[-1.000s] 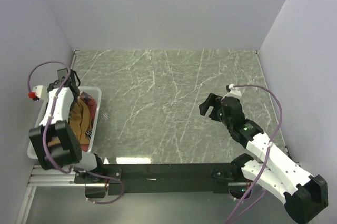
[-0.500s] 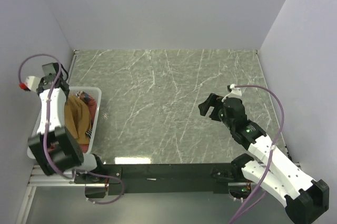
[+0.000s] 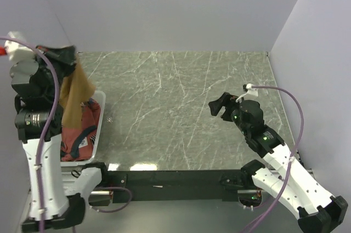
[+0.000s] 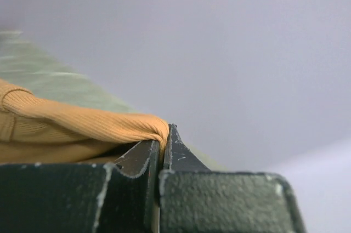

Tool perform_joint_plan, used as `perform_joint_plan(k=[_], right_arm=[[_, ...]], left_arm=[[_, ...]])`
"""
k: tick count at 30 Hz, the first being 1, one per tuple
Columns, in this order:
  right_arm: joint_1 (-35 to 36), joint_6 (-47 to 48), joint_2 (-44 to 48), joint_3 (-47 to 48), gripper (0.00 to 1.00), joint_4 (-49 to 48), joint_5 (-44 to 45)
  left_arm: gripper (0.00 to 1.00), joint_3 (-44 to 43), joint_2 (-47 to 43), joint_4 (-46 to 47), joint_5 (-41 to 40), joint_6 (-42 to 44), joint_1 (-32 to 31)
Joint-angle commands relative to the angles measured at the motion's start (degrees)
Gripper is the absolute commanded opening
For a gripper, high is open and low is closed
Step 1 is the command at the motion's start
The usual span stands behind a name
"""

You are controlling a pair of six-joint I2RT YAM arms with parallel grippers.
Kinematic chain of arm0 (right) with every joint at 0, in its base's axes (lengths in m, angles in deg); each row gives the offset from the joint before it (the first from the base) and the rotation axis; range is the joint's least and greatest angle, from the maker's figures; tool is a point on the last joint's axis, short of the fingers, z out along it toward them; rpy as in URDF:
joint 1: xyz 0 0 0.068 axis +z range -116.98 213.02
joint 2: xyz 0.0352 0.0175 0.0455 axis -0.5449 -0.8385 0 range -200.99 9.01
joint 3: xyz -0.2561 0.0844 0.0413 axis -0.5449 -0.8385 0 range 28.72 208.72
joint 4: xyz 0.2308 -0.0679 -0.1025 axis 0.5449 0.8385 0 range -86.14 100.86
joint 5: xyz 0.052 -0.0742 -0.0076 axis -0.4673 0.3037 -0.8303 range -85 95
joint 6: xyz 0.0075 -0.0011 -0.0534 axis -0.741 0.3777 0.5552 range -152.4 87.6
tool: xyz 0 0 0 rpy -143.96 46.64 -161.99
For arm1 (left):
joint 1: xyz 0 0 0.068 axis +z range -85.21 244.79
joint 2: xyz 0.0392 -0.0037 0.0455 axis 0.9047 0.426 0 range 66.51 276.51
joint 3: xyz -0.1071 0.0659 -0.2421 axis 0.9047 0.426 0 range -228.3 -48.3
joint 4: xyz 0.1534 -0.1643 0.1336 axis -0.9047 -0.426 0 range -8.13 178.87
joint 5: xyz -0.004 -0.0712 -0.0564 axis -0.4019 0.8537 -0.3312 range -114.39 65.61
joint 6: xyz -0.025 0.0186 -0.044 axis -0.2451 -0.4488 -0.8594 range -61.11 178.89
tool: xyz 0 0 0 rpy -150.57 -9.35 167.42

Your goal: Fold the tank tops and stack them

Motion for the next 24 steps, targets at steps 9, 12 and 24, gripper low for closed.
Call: perform_joint_plan(k=[9, 12, 24], right_arm=[[-0.2, 1.0, 0.4, 8.4, 0.91, -0.8, 2.8], [-0.1, 0.5, -0.3, 9.1, 0.91, -0.5, 3.6], [-0.1, -6.3, -6.3, 0.3, 0.88, 1.6, 2.8]], left_arm=[[0.00, -22.6, 17.4, 6.7, -18.1, 7.6, -50.5], [0.01, -20.2, 20.8, 8.0, -21.4, 4.3, -52.5], [0.51, 9.6, 38.3, 20.5, -0.8, -5.4, -35.5]])
